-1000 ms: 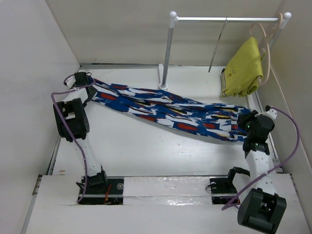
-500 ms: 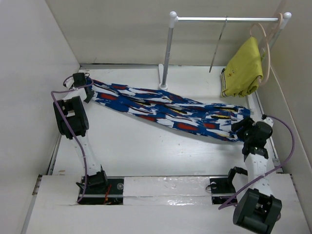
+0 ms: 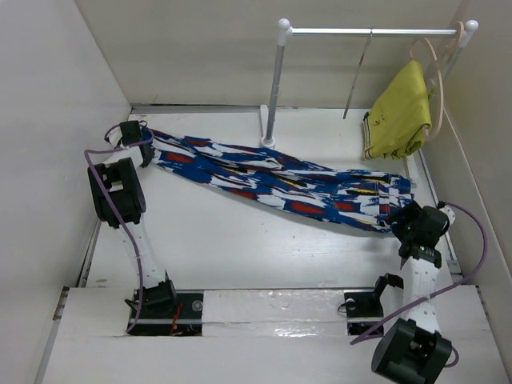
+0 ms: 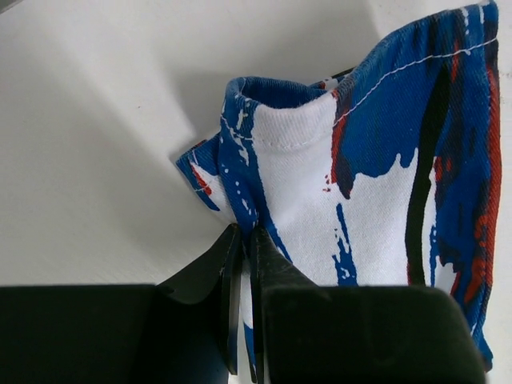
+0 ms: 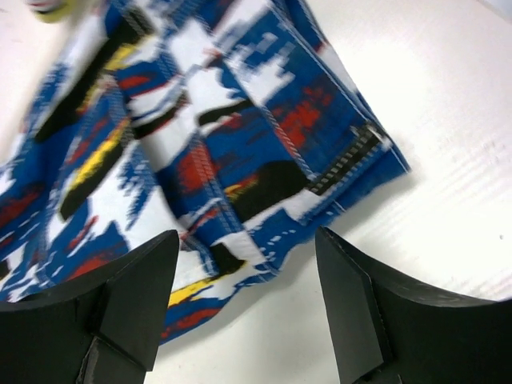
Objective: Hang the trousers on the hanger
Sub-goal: Fold the trousers at the center of the board.
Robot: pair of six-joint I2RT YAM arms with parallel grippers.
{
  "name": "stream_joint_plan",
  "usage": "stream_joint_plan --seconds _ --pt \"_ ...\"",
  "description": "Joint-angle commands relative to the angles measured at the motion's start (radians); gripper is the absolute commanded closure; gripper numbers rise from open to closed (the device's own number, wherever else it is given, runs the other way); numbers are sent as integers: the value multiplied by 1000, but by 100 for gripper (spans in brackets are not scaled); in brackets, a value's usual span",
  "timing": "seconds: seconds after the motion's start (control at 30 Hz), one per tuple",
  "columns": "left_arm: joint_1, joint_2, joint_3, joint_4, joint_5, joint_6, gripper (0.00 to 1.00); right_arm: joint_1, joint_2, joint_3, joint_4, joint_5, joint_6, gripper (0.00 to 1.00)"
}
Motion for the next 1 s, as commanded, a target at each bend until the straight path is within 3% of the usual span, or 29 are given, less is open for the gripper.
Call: stream_joint_plan --seconds 0.0,0.23,0.3,0.37,0.6,0.87,0.97 --pt "1 -49 -21 52 40 -2 100 -5 78 -11 46 120 71 26" --pt "1 -84 -52 60 25 7 100 -16 388 -18 265 24 159 33" --pt "1 -111 -66 59 11 11 100 -16 467 -17 360 -12 170 68" --pt "1 -146 -82 20 -53 31 100 -16 499 3 370 -32 156 96" --pt "1 -353 -274 17 -239 44 100 -27 445 29 331 -50 87 100" --pt "1 -515 -432 -110 -459 59 100 -117 73 44 146 -13 -21 97" --pt "1 -561 -466 -173 -495 54 100 -140 57 64 88 -22 -41 97"
